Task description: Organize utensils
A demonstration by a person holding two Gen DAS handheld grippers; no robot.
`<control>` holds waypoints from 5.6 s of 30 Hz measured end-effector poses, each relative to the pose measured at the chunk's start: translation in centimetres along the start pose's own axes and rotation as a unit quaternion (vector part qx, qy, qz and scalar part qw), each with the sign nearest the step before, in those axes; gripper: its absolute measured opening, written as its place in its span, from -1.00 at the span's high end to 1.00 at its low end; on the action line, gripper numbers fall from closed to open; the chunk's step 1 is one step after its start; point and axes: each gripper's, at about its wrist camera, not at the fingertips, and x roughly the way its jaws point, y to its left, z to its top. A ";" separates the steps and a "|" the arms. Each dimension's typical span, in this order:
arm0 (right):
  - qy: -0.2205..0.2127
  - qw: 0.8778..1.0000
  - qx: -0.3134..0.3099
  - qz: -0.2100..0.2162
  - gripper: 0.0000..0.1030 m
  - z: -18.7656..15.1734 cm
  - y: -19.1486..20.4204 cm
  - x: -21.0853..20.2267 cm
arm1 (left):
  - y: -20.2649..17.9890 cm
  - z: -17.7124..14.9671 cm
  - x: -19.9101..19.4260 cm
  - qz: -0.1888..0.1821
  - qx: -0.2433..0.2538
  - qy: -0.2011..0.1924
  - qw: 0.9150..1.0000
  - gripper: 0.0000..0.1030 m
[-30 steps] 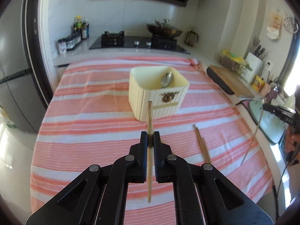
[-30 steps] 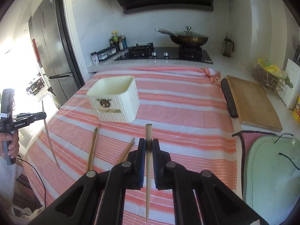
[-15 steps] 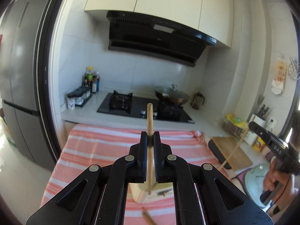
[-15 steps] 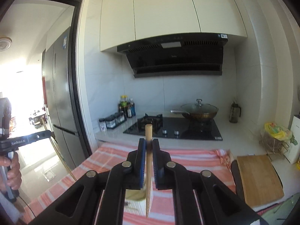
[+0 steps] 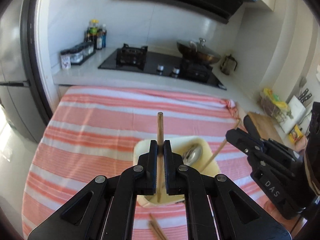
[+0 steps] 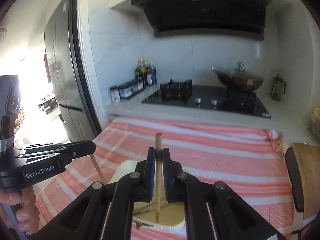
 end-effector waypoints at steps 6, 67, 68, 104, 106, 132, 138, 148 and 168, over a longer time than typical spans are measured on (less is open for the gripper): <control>0.040 0.999 0.015 0.011 0.48 -1.3 -0.5 1.6 | -0.1 -2.1 0.9 -0.033 -0.007 0.049 0.998 0.38; 0.151 0.980 0.048 -0.116 -0.10 -31.8 -4.5 -12.5 | 3.2 -28.5 -1.5 0.126 0.010 0.083 0.988 -0.99; 0.151 0.980 0.049 -0.116 -0.10 -31.8 -4.4 -12.5 | 3.2 -28.5 -1.5 0.126 0.010 0.083 0.988 -0.99; 0.151 0.980 0.048 -0.117 -0.10 -31.8 -4.5 -12.5 | 3.2 -28.5 -1.6 0.126 0.010 0.083 0.988 -0.99; 0.151 0.980 0.048 -0.117 -0.10 -31.8 -4.5 -12.5 | 3.2 -28.5 -1.6 0.126 0.010 0.083 0.988 -0.99; 0.151 0.981 0.048 -0.117 -0.10 -31.8 -4.5 -12.5 | 3.2 -28.5 -1.6 0.126 0.010 0.082 0.989 -0.99; 0.151 0.981 0.048 -0.116 -0.10 -31.8 -4.5 -12.5 | 3.2 -28.5 -1.6 0.126 0.010 0.082 0.989 -0.99; 0.150 0.981 0.048 -0.117 -0.10 -31.8 -4.5 -12.5 | 3.2 -28.5 -1.5 0.126 0.010 0.082 0.989 -0.99; 0.150 0.981 0.048 -0.116 -0.10 -31.9 -4.5 -12.5 | 3.2 -28.5 -1.5 0.126 0.010 0.082 0.989 -0.99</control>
